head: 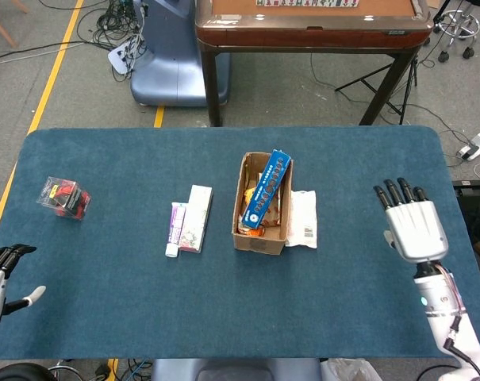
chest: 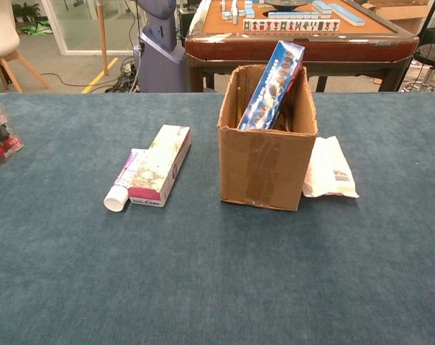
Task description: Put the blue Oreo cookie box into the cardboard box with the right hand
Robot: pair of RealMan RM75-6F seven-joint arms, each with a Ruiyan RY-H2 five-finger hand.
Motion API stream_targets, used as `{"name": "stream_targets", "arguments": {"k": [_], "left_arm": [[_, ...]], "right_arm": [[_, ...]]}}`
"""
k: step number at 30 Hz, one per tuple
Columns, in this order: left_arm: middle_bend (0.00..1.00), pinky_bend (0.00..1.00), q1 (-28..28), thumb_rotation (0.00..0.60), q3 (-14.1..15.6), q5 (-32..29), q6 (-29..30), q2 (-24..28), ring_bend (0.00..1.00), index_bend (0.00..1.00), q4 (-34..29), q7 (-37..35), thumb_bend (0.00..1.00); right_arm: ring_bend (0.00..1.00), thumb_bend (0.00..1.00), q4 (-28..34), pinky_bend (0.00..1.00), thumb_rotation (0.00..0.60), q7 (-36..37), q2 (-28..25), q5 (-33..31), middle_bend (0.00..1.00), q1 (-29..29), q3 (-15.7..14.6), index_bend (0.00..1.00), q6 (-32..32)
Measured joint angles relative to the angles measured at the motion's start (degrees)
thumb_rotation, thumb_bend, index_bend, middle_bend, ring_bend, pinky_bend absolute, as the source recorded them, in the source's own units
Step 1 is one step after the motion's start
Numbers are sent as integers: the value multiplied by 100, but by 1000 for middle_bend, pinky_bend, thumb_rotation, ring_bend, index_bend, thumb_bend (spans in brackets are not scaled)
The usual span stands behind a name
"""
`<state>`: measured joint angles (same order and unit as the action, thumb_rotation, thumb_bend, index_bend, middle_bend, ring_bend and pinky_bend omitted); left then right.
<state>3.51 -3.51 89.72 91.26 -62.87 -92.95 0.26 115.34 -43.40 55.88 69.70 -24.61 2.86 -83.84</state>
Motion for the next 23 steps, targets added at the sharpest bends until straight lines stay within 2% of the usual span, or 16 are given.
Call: {"name": "stream_targets", "arguments": {"k": [6, 13, 19, 23], "left_arm": [[299, 412, 9, 600, 80, 119, -22, -13, 262, 287, -73, 56, 109], [299, 412, 10, 600, 117, 180, -16, -37, 262, 287, -93, 116, 109], [299, 412, 54, 600, 108, 139, -105, -97, 262, 287, -81, 223, 108], [299, 412, 99, 600, 129, 146, -205, -152, 262, 287, -52, 292, 109]], "right_arm": [[145, 7, -241, 327, 600, 359, 191, 126, 201, 717, -211, 234, -689], [145, 8, -958, 327, 600, 1612, 526, 370, 207, 1337, -330, 244, -1103], [145, 12, -1628, 327, 600, 2719, 684, 636, 211, 1738, -325, 266, -1280], [145, 12, -1836, 327, 600, 3126, 651, 847, 211, 1894, -245, 266, -1362]]}}
